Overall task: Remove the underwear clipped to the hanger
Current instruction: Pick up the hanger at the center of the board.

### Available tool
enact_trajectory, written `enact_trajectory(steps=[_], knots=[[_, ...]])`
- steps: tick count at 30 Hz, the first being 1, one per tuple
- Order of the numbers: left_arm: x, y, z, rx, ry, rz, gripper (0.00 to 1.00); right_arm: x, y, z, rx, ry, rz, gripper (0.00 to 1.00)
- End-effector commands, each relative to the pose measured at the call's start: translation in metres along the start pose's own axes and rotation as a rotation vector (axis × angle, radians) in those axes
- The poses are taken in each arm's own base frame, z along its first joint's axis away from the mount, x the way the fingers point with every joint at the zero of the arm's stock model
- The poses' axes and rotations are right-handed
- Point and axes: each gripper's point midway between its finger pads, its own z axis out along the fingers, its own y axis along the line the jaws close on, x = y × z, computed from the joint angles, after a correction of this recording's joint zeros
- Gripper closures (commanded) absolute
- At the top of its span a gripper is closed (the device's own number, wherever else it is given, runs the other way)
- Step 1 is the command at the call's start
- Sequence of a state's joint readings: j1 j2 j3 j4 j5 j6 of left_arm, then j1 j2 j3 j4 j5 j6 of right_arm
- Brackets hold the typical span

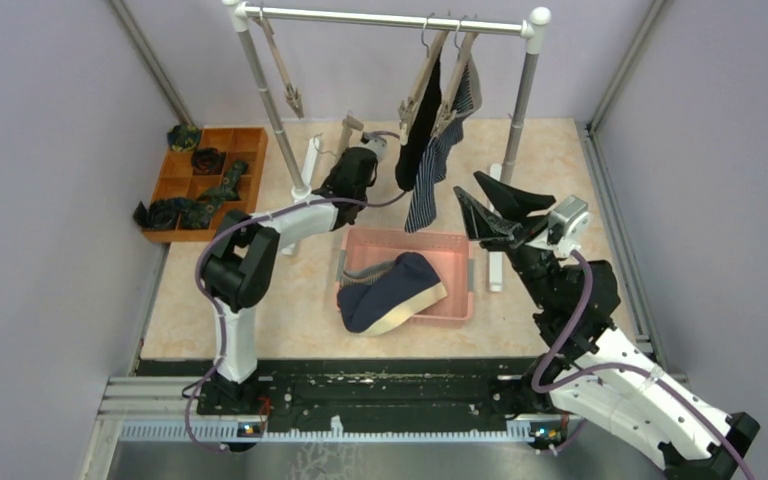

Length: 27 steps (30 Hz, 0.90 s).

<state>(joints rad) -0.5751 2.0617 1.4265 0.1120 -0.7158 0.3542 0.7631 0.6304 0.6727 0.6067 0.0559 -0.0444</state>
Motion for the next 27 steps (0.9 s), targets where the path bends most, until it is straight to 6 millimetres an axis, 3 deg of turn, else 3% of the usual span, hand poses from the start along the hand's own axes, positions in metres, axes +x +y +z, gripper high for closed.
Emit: enact_trajectory(steps=[1, 6, 12, 16, 19, 24, 25, 27], knots=[[-0.049, 0.009, -0.031, 0.042, -0.185, 0.026, 1.00, -0.010, 0.006, 0.004, -0.027, -0.042, 0.000, 0.57], [-0.039, 0.008, -0.048, 0.012, -0.189, 0.159, 1.00, -0.004, 0.012, 0.005, -0.059, -0.027, 0.001, 0.57], [-0.041, 0.016, -0.075, -0.080, -0.184, 0.290, 1.00, -0.005, 0.016, 0.002, -0.083, -0.027, 0.004, 0.58], [-0.044, 0.035, -0.083, -0.222, -0.096, 0.412, 1.00, -0.009, 0.015, -0.006, -0.084, -0.043, 0.005, 0.58], [-0.056, 0.044, -0.088, -0.253, -0.087, 0.394, 1.00, -0.014, 0.012, -0.014, -0.070, -0.064, 0.004, 0.58], [-0.060, 0.028, -0.089, -0.116, -0.069, 0.313, 1.00, -0.026, 0.011, -0.020, -0.065, -0.093, 0.003, 0.59], [-0.057, 0.022, -0.088, -0.071, -0.057, 0.301, 0.93, -0.027, 0.011, -0.020, -0.069, -0.092, 0.002, 0.59], [-0.051, 0.011, -0.085, 0.027, -0.051, 0.272, 0.64, -0.024, 0.012, -0.019, -0.073, -0.082, 0.006, 0.59]])
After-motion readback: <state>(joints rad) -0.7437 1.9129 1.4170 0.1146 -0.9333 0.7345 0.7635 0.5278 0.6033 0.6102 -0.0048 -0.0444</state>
